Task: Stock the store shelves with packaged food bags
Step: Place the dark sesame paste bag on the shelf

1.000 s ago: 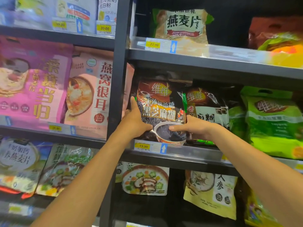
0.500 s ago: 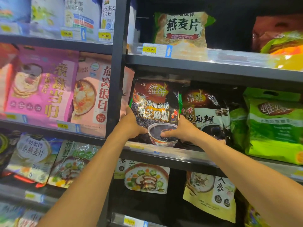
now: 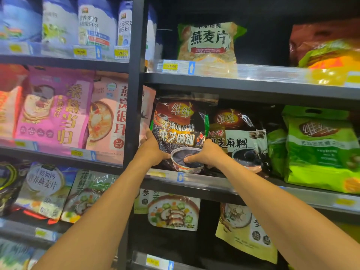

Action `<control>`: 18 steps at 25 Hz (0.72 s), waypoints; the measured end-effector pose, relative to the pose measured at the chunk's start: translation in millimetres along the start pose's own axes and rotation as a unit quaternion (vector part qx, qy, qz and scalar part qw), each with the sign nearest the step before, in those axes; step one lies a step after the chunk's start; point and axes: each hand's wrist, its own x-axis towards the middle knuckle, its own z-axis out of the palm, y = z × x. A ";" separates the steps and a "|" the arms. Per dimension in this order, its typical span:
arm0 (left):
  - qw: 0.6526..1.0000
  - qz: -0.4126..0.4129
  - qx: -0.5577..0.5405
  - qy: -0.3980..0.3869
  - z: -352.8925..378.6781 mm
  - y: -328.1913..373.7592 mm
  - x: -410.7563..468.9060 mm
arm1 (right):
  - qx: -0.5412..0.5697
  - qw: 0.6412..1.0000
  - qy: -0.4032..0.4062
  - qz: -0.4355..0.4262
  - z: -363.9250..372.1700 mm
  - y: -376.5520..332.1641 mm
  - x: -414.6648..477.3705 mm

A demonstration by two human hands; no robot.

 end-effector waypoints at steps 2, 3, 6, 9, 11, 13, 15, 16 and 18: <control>1.000 0.004 -0.001 -0.001 -0.3 0.6 -1.7 | -0.039 0.999 0.019 0.018 -2.3 -5.8 -10.7; 1.000 0.005 -0.001 0.000 -0.2 0.9 -3.4 | -0.063 0.997 0.027 0.028 -3.9 -9.5 -17.5; 1.000 0.010 0.014 0.009 0.9 0.5 -9.7 | -0.120 0.991 0.044 0.048 -5.4 -16.6 -33.2; 0.999 0.020 0.039 0.020 1.6 1.8 -16.6 | -0.121 0.991 0.041 0.045 -3.5 -19.9 -40.2; 0.998 0.026 0.053 0.025 1.4 1.7 -19.9 | -0.093 0.995 0.022 0.038 -2.7 -19.8 -43.0; 0.997 0.033 0.065 0.024 -0.4 1.7 -23.1 | -0.057 0.998 0.004 0.029 -4.5 -18.3 -46.3; 0.996 0.044 0.078 0.022 -3.1 2.2 -27.5 | -0.034 0.999 -0.003 0.021 -6.9 -14.5 -48.8; 0.995 0.050 0.084 0.021 -4.1 1.9 -29.4 | -0.030 0.999 -0.004 0.017 -8.1 -12.4 -49.9; 0.994 0.059 0.091 0.019 -6.4 0.8 -34.3 | -0.024 1.000 -0.001 0.007 -11.1 -9.7 -54.8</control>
